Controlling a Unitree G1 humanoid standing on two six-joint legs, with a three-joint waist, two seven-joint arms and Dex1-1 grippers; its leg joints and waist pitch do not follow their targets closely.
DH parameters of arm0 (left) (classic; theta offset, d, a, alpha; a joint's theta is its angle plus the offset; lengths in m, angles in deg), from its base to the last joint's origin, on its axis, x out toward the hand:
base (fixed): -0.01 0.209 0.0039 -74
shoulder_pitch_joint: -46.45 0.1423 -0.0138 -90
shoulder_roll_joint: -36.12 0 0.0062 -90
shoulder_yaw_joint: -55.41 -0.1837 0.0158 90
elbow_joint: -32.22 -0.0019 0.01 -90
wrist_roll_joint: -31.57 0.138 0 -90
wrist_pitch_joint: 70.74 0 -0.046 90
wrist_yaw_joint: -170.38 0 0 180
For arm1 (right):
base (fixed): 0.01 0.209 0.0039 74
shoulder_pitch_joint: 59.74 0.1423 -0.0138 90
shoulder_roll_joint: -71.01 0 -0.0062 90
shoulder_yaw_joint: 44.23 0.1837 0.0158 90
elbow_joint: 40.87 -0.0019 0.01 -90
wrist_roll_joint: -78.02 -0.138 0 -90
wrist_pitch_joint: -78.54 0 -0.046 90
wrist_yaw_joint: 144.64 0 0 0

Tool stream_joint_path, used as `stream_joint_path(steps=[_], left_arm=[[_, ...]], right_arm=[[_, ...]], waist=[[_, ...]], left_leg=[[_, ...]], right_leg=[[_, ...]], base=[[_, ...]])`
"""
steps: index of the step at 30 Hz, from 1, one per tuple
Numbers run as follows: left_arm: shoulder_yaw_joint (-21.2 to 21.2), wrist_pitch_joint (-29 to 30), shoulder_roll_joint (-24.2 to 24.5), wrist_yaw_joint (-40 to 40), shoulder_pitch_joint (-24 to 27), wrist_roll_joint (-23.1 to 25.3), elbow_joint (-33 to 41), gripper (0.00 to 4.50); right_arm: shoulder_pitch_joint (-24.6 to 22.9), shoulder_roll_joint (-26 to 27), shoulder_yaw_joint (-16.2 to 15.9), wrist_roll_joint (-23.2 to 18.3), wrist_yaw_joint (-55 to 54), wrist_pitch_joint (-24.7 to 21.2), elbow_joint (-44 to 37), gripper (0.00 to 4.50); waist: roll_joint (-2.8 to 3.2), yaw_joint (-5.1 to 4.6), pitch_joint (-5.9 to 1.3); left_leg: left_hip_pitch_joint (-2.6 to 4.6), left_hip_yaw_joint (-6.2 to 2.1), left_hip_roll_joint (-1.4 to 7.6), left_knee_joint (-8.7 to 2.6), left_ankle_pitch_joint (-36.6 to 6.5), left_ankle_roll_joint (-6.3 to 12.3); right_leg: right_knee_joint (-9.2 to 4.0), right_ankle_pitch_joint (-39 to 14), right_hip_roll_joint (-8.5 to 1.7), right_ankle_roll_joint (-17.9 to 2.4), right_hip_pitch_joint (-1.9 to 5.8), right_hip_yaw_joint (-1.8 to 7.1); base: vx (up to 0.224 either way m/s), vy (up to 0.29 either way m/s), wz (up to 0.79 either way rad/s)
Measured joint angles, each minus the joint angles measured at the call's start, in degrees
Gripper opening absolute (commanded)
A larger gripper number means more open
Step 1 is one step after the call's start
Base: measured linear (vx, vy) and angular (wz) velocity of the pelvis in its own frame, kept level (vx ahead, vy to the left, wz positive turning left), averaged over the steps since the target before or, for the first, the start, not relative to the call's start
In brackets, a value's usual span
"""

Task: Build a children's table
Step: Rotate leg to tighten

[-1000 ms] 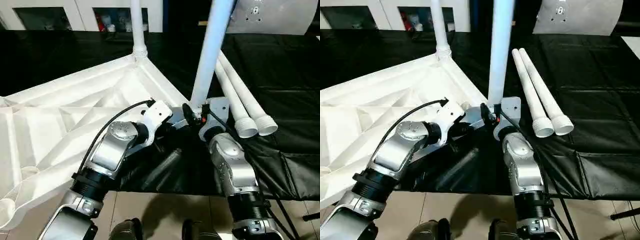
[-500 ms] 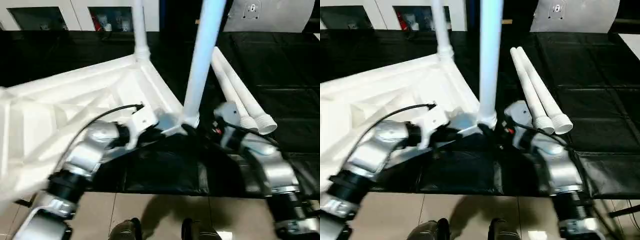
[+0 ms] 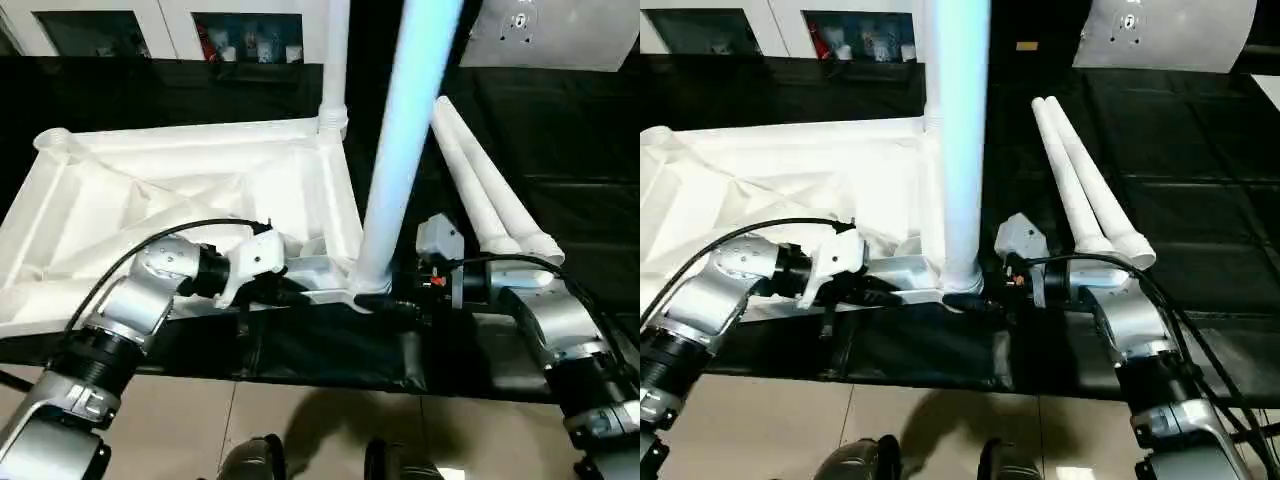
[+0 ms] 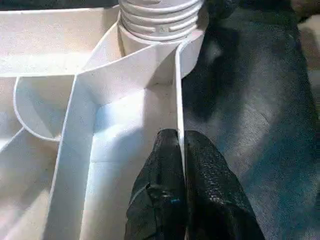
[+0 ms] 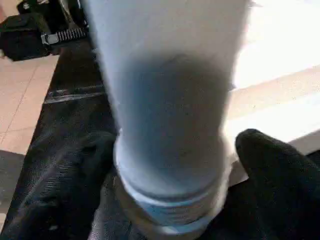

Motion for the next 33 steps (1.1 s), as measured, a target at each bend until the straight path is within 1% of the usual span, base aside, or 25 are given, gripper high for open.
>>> stream_joint_path(steps=[1,2,5,6,7,9,10,13,18,21,23,25,28,30,31,32,33], left_arm=[[-0.11,-0.18,0.01,0.16,-0.11,-0.01,-0.25,0.0],[-0.19,-0.41,0.01,0.47,-0.22,0.0,-0.39,0.0],[-0.49,-1.13,0.06,1.18,-0.56,0.0,-0.89,0.0],[-0.51,-1.22,0.06,1.23,-0.64,0.0,-0.94,0.0],[-0.54,-1.41,0.04,1.29,-0.75,0.0,-1.13,0.0],[-0.58,-1.92,-0.02,1.64,-1.06,-0.01,-1.77,0.0],[-0.58,-2.14,-0.04,1.78,-1.13,-0.01,-2.03,0.0],[-0.6,-2.43,-0.13,1.89,-1.29,-0.07,-2.56,0.0],[-0.61,-2.6,-0.16,2.13,-1.5,-0.23,-3.1,0.0],[-0.6,-2.6,-0.24,2.32,-1.55,-0.31,-3.3,0.0],[-0.47,-2.18,-0.42,2.28,-1.56,-0.4,-3.31,0.0],[-0.19,-0.98,-0.69,1.76,-1.53,-0.48,-3.21,0.0],[1.16,4.43,-2.22,-2.53,-1.04,-0.32,-1.54,0.0],[1.96,7.65,-3.29,-6.08,-0.83,0.4,-0.68,0.0],[2.42,9.53,-4.35,-8.16,-0.82,0.77,-0.2,0.0],[3.17,11.86,-6.24,-11.41,-0.83,1.47,0.27,0.0],[3.42,13.18,-7.37,-13.1,-0.85,1.71,0.66,0.0]], right_arm=[[0.41,0.13,-0.13,-0.07,0.54,0.12,0.17,3.93],[0.94,0.38,-0.19,-0.22,1.1,0.36,0.41,3.68],[1.23,0.82,-0.49,-0.71,2.34,0.71,0.86,3.56],[1.23,0.85,-0.56,-0.75,2.49,0.86,1.04,3.42],[1.24,0.86,-0.57,-0.78,2.84,1.1,1.29,3.42],[1.24,0.88,-0.62,-0.87,3.47,1.33,1.84,3.19],[1.24,0.9,-0.65,-0.88,3.67,1.46,1.94,3.19],[1.33,1.01,-0.65,-0.89,4.13,1.65,2.25,2.86],[1.31,1.05,-0.64,-1.06,4.27,1.47,2.23,2.67],[1.06,1.05,-0.58,-1.41,4.26,1.29,2.15,2.67],[-0.07,1.15,-0.09,-1.94,3.41,-0.02,0.83,2.66],[-1.72,1.83,0.76,-2.17,1.55,-1.25,-0.93,2.66],[-4.97,5.64,3.02,-1.57,-7.84,-3.98,-4.53,2.66],[-6.53,9.01,4.62,-0.38,-15.69,-4.64,-5.71,2.66],[-6.96,10.73,5.48,0.35,-19.76,-4.94,-6.1,2.66],[-7.44,13.54,7.16,1.38,-25.72,-5.47,-6.21,2.66],[-7.51,14.73,7.8,1.97,-29.02,-5.85,-6.42,2.65]], waist=[[-0.05,0.02,0.0],[-0.08,0.13,0.01],[-0.16,0.34,0.02],[-0.18,0.35,0.02],[-0.19,0.34,0.01],[-0.24,0.32,0.0],[-0.24,0.31,0.0],[-0.25,0.32,-0.01],[-0.25,0.34,-0.01],[-0.25,0.39,-0.01],[-0.25,0.52,-0.01],[-0.25,0.56,-0.02],[-0.33,0.28,-0.04],[-0.38,-0.21,-0.04],[-0.38,-0.5,-0.04],[-0.41,-0.93,-0.04],[-0.41,-1.18,-0.04]], left_leg=[[0.01,0.0,0.02,0.02,0.0,0.0],[0.01,0.0,0.03,0.04,0.0,-0.01],[-0.02,0.0,0.03,0.1,0.0,-0.01],[-0.03,0.0,0.03,0.13,-0.01,0.01],[-0.05,0.0,0.04,0.19,-0.03,0.04],[-0.07,0.0,0.04,0.24,-0.05,0.06],[-0.07,0.0,0.04,0.25,-0.05,0.06],[-0.06,0.0,0.05,0.26,-0.04,0.06],[-0.05,0.0,0.06,0.27,-0.05,0.05],[-0.05,0.0,0.06,0.27,-0.05,0.05],[-0.04,-0.01,0.06,0.27,-0.05,0.05],[0.0,0.0,0.06,0.28,-0.05,0.05],[0.21,0.01,0.06,0.31,-0.16,-0.24],[0.42,0.01,0.04,0.37,-0.11,-0.31],[0.44,0.01,0.04,0.35,-0.07,-0.38],[0.45,0.02,0.03,0.39,-0.02,-0.42],[0.45,0.02,-0.01,0.39,-0.02,-0.42]], right_leg=[[0.03,0.0,0.0,0.0,0.0,-0.01],[0.05,0.0,0.0,0.0,0.0,-0.03],[0.05,0.0,0.0,0.0,0.0,-0.02],[0.05,0.0,0.0,0.0,0.0,-0.01],[0.05,0.0,0.0,0.0,0.0,-0.01],[0.06,0.0,0.0,0.0,0.01,-0.01],[0.06,0.0,0.0,0.0,0.01,-0.01],[0.1,0.0,0.0,0.0,0.01,-0.02],[0.14,0.0,0.0,0.0,0.01,-0.02],[0.14,0.0,0.0,0.0,0.01,-0.02],[0.14,0.0,0.0,0.0,0.02,-0.02],[0.15,0.0,0.0,0.0,0.05,-0.02],[0.24,0.03,0.0,-0.05,0.18,0.04],[0.3,-0.1,-0.01,0.17,0.25,0.11],[0.28,-0.13,-0.02,0.21,0.26,0.12],[0.28,-0.14,-0.03,0.23,0.25,0.13],[0.26,-0.15,-0.07,0.25,0.23,0.15]], base=[[0.0,0.0,0.0],[0.0,0.0,0.0],[0.0,0.0,0.0],[0.0,0.0,0.0],[0.0,0.0,0.0],[0.0,0.0,0.0],[0.0,0.0,0.0],[0.0,0.0,0.0],[0.0,0.0,0.0],[0.0,0.0,0.0],[0.0,0.0,0.0],[0.0,0.0,0.0],[0.0,0.0,0.0],[0.0,0.0,0.0],[0.0,0.0,0.0],[0.0,0.0,0.0],[0.0,0.0,0.0]])
